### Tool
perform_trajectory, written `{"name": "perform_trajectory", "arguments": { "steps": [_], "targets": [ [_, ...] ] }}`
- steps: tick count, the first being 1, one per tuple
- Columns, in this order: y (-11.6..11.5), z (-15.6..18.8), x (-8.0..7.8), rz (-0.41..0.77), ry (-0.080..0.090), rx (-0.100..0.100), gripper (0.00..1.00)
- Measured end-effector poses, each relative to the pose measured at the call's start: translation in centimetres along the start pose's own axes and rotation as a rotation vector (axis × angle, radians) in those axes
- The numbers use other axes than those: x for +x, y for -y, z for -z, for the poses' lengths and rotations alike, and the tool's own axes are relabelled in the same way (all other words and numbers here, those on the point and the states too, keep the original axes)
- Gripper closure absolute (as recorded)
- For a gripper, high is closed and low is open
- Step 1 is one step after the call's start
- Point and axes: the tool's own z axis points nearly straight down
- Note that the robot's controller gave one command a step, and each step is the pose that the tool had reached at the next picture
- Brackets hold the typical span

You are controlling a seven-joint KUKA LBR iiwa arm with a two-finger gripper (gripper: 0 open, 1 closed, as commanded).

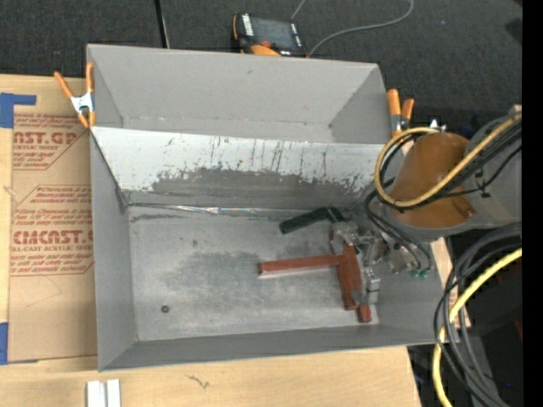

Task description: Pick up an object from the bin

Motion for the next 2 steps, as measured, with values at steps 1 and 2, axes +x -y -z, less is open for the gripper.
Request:
{"name": "perform_trajectory", "arguments": {
  "steps": [1,2],
  "targets": [
    [-7.35,-0.1,-7.29,-0.02,-0.002,-0.005,0.0],
    [-6.83,-0.05,-7.13,-0.026,0.0,-0.001,1.0]
  ]
}}
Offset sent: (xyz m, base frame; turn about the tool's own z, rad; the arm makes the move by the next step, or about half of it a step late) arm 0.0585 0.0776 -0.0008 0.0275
